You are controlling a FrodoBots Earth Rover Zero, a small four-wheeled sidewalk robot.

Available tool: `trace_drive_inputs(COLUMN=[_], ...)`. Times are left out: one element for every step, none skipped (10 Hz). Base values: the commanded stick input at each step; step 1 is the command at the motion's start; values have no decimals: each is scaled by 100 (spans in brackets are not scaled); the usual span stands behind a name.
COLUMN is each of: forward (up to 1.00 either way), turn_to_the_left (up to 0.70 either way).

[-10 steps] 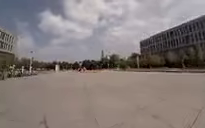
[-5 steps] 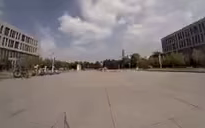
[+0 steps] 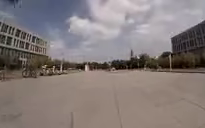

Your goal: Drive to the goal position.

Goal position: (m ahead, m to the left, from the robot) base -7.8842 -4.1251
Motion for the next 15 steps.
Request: trace_drive_inputs(forward=[70,70,68,55,42,39,40,42,43,41,39,39,39,39,39], turn_to_the_left=[0,0,0,0,0,0,0,0,0,0,0,0,0,0,0])
